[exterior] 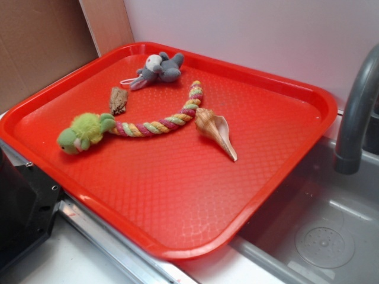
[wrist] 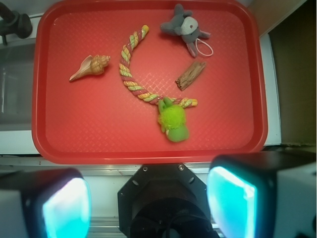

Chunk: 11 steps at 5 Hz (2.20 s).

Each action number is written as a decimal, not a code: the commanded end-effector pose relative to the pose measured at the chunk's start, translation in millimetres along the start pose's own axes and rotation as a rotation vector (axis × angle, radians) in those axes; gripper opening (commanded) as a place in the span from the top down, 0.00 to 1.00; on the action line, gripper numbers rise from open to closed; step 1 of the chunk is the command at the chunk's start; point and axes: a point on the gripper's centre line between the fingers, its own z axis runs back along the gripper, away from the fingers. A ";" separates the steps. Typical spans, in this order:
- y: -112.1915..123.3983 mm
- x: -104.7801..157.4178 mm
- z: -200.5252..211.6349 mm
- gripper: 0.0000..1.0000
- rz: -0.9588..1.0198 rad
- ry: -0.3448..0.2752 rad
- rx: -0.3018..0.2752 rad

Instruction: Grab the shell.

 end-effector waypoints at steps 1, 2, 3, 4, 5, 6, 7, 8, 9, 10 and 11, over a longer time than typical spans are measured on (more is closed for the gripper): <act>0.0 0.0 0.0 0.00 0.000 0.000 0.000; -12.5 7.4 -4.3 0.00 0.125 -0.027 -0.046; -22.9 17.0 -13.0 0.00 0.365 -0.094 -0.083; -29.6 33.4 -26.1 0.00 0.615 -0.093 -0.055; -35.3 57.3 -46.7 0.00 0.811 -0.086 -0.014; -40.6 81.7 -68.9 0.00 0.918 -0.085 0.010; -44.2 103.6 -97.0 0.00 0.969 -0.101 0.035; -50.1 120.9 -127.3 0.00 0.956 -0.073 0.056; -59.4 133.7 -155.0 0.00 0.929 -0.077 0.078; -65.5 139.2 -175.6 0.00 0.903 -0.083 0.096; -73.1 136.5 -199.8 0.00 0.854 -0.060 0.129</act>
